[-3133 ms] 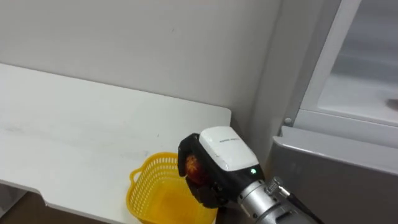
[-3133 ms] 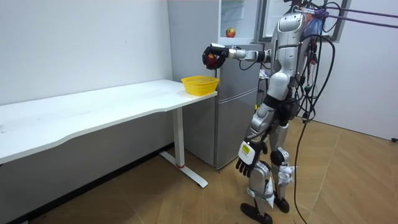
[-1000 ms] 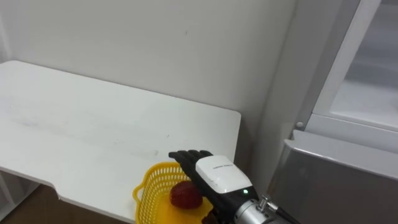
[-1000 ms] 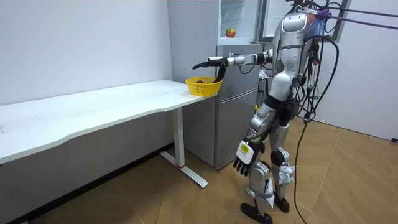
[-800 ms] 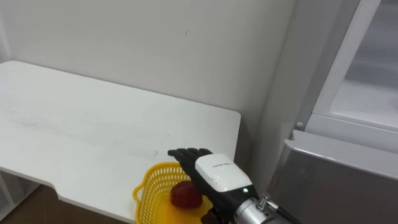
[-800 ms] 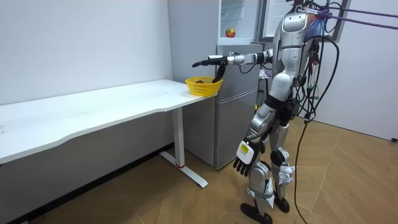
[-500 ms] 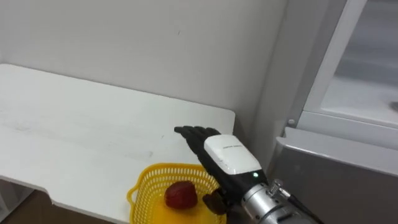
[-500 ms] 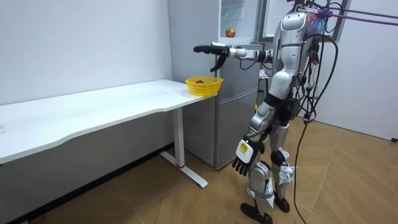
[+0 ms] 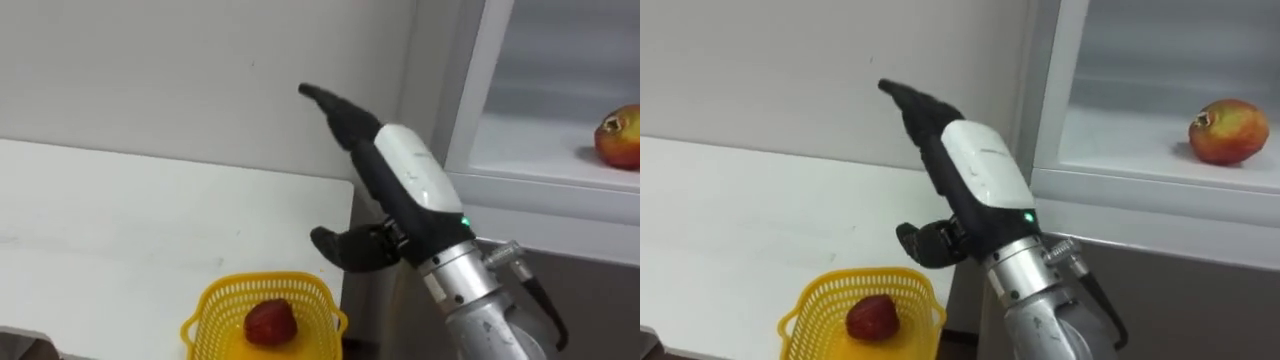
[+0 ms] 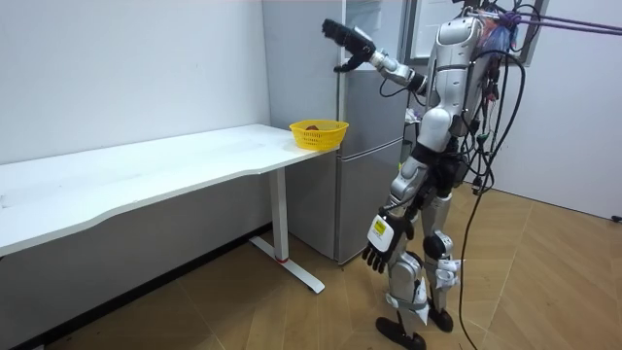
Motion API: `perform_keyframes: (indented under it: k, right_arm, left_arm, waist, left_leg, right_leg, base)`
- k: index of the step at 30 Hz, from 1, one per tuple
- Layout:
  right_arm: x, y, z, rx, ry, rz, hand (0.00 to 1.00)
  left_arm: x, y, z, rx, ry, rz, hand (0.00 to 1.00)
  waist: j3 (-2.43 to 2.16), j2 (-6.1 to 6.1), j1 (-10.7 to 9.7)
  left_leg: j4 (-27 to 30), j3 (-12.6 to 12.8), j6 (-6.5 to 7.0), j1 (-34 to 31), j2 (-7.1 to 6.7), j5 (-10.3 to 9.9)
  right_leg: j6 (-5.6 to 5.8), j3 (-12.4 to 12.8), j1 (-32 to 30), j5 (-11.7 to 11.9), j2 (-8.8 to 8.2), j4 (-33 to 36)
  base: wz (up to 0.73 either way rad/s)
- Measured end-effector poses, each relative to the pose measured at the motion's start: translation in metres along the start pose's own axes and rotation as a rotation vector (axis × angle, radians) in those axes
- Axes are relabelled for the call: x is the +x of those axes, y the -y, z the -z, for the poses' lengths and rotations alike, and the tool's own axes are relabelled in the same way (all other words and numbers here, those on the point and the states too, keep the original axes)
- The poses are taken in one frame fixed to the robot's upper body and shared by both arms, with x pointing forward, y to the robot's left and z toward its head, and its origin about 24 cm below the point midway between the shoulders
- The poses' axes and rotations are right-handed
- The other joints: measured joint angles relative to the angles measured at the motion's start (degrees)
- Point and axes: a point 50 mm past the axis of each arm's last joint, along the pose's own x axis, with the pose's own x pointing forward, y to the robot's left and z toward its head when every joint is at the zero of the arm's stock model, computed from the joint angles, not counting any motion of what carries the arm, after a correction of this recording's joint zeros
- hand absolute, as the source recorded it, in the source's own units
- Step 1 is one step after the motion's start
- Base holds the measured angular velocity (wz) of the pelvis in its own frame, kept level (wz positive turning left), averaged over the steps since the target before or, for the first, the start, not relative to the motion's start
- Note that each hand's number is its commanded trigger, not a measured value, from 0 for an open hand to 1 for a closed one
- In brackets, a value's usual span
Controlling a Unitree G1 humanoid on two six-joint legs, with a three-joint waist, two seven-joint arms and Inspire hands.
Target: Retrieve from the upper fridge
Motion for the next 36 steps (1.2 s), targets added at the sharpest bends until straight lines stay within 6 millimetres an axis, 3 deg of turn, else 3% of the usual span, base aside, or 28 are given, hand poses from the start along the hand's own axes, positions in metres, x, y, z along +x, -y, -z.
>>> perform_keyframes:
  k: [5,13,24,29,36]
  right_arm:
    - [-0.002,0.013,-0.003,0.030,0.012,0.109,0.00]
    - [-0.023,0.035,0.014,0.085,-0.072,0.220,0.00]
    - [-0.030,0.072,0.026,-0.003,-0.104,0.417,0.00]
    - [-0.039,0.074,0.032,-0.043,-0.136,0.390,0.00]
    - [-0.046,0.096,0.039,-0.108,-0.164,0.489,0.00]
  left_arm:
    - [0.000,0.001,0.000,-0.004,0.001,-0.014,0.00]
    - [-0.002,0.011,0.015,-0.017,-0.022,0.008,0.00]
    - [-0.004,0.015,0.024,-0.062,-0.042,0.027,0.00]
    - [-0.004,0.013,0.023,-0.080,-0.037,0.026,0.00]
    - [-0.005,0.013,0.030,-0.117,-0.045,0.029,0.00]
  waist:
    - [-0.07,-0.05,-1.61]
    - [-0.25,-0.09,-4.34]
    - [-0.30,0.90,-8.17]
    - [-0.37,0.79,-8.71]
    - [-0.46,0.58,-9.08]
  left_leg:
    - [0.05,0.18,0.00,0.01,0.11,-0.01]
    - [-0.01,0.99,0.02,0.97,0.21,0.00]
    - [-0.06,1.46,0.01,1.92,0.36,0.00]
    - [-0.01,1.48,0.01,1.90,0.36,0.00]
    - [-0.03,1.46,0.00,1.66,0.38,-0.01]
  right_leg:
    - [0.00,0.02,-0.04,0.00,0.01,0.00]
    - [0.00,0.19,0.59,0.00,-0.02,0.03]
    - [-0.01,0.45,1.31,0.01,-0.01,0.09]
    - [-0.01,0.41,1.23,0.01,-0.01,0.12]
    - [-0.01,0.06,1.06,0.01,0.03,0.05]
  base:
    - [-0.02]
    - [-0.05]
    - [-0.02]
    - [0.00]
    - [0.00]
